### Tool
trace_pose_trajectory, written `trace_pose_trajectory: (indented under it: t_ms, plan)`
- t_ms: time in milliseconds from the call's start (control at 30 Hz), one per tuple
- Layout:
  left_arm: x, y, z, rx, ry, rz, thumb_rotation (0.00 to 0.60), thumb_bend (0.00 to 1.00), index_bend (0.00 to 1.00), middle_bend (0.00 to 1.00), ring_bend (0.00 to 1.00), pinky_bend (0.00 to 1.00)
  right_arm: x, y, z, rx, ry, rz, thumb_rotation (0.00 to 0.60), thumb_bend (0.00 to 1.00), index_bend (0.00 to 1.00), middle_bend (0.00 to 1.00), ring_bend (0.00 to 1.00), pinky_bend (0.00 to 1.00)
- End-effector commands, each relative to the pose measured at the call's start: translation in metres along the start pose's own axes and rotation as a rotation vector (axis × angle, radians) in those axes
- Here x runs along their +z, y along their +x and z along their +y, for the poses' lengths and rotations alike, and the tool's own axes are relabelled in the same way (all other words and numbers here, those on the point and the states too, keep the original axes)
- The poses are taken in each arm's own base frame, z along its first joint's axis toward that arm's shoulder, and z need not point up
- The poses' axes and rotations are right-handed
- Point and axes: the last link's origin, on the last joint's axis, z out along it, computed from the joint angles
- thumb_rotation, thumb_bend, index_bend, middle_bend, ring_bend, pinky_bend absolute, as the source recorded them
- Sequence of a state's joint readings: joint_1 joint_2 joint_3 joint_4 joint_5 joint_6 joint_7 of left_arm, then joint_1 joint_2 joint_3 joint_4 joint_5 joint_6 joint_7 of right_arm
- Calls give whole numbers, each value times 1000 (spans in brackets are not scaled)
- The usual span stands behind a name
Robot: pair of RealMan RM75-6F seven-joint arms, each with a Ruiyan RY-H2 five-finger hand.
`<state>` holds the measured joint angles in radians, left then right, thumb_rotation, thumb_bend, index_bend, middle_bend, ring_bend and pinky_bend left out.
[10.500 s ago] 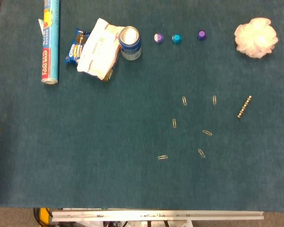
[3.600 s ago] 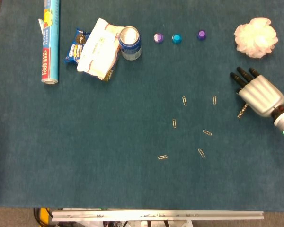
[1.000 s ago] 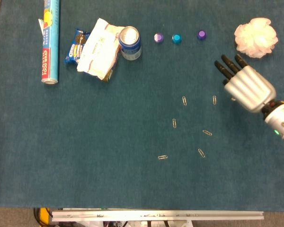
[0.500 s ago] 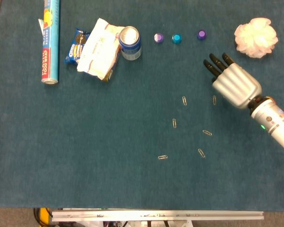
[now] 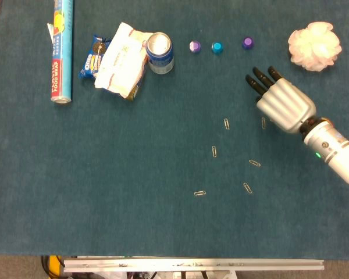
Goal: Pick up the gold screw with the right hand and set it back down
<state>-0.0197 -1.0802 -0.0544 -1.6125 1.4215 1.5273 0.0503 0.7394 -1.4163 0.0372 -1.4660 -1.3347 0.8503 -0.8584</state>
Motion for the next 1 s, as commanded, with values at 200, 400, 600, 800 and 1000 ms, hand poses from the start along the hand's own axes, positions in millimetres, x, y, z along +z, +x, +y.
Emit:
trace_pose_trajectory:
  t_ms: [200,400,600,800,1000]
  plan:
    - [1,0,-1,1,3,-2,600,84,373,294,221,412,6,-1,-4,5,11,-6,600,290,590,105,0,183]
    - [1,0,-1,-3,5,0,600,84,373,294,221,411,7,1,-6,9,17,0,600,290,590,106,0,183]
    - [1,0,-1,1,5,-3,600,85,373,294,221,411,7,3,-8,13,21,8,600,290,590,105,0,183]
    - [1,0,-1,0,8,-1,600,85,373,294,221,411,7,4,-9,17,27,12,600,290,590,106,0,183]
    - [2,0,-2,-2,13,0,600,84,373,294,222,411,-1,11,-12,19,41,41,600,290,590,105,0,182]
